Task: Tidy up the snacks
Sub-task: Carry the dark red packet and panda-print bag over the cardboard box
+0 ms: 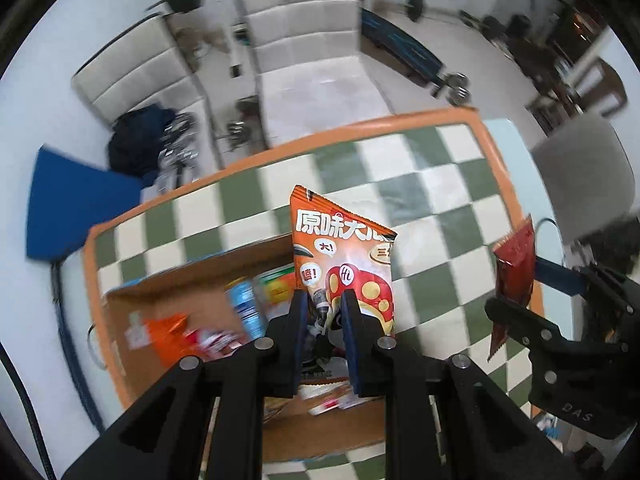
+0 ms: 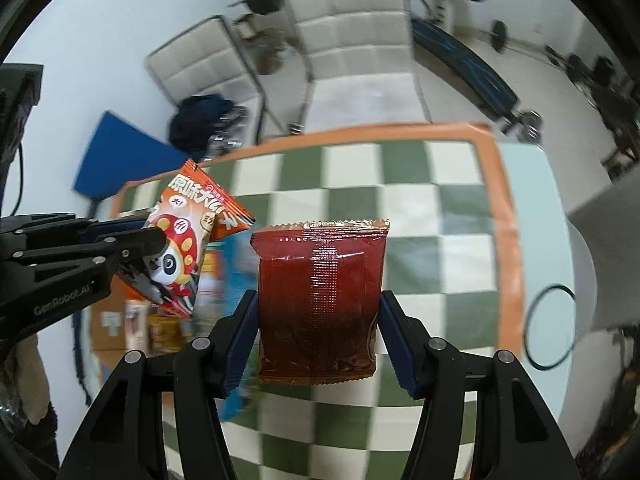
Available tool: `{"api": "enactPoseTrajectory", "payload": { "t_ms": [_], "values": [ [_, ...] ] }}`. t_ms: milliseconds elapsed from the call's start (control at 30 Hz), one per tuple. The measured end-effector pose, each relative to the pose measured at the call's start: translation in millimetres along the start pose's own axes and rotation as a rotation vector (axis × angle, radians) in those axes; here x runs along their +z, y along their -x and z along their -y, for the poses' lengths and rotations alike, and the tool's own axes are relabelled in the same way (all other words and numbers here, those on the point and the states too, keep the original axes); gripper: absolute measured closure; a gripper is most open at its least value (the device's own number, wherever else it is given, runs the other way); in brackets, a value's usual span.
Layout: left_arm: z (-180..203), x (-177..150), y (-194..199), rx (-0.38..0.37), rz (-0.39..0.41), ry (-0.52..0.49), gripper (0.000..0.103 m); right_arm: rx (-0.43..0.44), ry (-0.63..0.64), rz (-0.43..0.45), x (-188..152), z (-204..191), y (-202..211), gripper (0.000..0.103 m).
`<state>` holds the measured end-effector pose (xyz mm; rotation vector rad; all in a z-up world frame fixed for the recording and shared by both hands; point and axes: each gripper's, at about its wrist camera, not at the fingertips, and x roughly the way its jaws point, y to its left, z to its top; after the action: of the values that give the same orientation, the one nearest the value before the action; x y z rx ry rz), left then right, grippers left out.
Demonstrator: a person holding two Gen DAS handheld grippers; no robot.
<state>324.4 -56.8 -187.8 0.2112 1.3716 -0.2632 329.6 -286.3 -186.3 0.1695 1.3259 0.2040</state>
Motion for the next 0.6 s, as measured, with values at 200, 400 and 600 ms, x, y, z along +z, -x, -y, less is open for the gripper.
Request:
{"api": "enactPoseTrajectory", "payload": {
  "t_ms": [200, 400, 600],
  "values": [
    [-77, -27, 2, 0.042, -0.012, 0.12, 0.088, 0.062, 0.072, -0.017, 3, -79, -15, 0.041],
    [-137, -46, -18, 0.063, -0.055, 0.206, 0.088, 0.104, 0.083, -0.072, 7, -138, -55, 0.041],
    [-176, -49, -45, 0.063, -0.097, 0.249, 0.088, 0.113, 0.089, -0.111, 16, -181, -94, 0.041]
  ]
}}
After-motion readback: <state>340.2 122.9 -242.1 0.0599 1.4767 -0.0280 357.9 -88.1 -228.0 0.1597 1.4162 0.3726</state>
